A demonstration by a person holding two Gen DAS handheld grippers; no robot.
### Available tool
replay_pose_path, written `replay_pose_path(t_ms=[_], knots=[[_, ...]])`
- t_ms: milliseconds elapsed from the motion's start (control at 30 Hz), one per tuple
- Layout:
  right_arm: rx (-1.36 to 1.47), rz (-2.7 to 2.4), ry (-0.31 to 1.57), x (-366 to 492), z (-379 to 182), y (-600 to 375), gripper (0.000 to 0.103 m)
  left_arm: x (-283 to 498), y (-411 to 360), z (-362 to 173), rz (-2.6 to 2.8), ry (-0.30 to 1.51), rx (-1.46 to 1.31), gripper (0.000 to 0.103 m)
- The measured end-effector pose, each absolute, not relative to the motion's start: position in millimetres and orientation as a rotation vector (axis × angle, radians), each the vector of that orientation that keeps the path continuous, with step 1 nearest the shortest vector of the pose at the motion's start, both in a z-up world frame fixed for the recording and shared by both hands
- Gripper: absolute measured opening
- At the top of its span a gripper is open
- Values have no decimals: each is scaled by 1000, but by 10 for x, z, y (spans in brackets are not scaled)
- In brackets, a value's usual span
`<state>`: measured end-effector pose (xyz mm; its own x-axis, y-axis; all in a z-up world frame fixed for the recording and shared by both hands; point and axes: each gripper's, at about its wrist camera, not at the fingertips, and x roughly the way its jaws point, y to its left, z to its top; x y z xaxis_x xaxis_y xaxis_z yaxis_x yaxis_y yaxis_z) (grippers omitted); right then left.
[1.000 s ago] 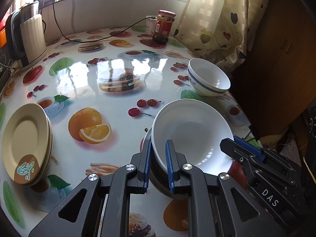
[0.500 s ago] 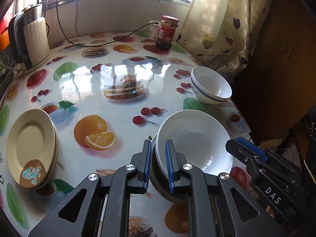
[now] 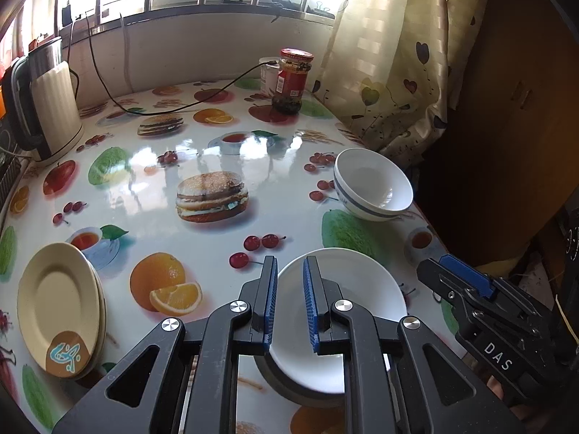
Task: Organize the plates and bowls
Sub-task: 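Lower the white bowl into the steel bowl and open the left gripper, then reach the left gripper to the second white bowl and close on its rim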
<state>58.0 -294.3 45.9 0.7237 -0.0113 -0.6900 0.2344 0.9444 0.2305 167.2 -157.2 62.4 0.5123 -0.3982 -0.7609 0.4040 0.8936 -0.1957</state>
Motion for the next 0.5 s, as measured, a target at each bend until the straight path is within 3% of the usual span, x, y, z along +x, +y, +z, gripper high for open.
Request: replay_pose_path(t_ms=[500], knots=[[309,-184,727,820,553,-3301,42,1988,-1950,713,-520,904,40,15]])
